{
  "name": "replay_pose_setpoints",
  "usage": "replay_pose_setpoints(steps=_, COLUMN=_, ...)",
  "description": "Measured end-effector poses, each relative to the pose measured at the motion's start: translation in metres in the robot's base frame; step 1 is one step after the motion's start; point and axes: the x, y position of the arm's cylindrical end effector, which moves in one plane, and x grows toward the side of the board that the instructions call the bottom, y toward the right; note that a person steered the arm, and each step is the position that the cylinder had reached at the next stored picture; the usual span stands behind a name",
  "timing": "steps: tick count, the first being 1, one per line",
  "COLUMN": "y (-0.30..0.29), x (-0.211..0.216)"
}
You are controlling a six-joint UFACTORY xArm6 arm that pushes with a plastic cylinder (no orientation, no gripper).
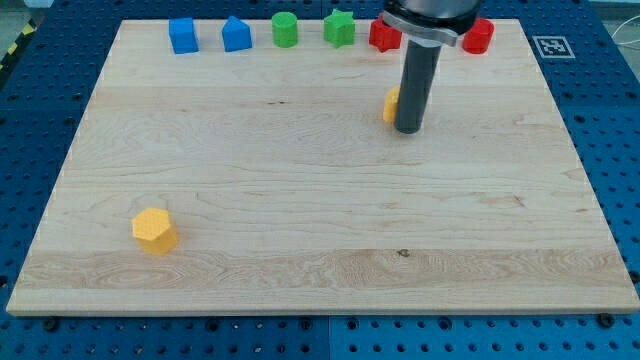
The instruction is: Move your arm closer to the red circle
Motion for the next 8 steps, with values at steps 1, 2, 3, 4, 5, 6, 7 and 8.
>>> replay_pose_setpoints(steps=1, y=0.012, x=-0.003)
replay_pose_setpoints(steps=2, y=0.037, x=-0.024)
replay_pose_setpoints(steps=3, y=0.058, x=-0.049)
replay_pose_setpoints(steps=4, y=0.079, x=-0.067)
replay_pose_setpoints(steps=5, y=0.109, x=-0.074)
replay_pose_setpoints(steps=6, y=0.143, x=-0.087)
replay_pose_setpoints(steps=7, y=0.172, x=-0.11)
replay_pose_setpoints(steps=8, y=0.171, x=-0.136)
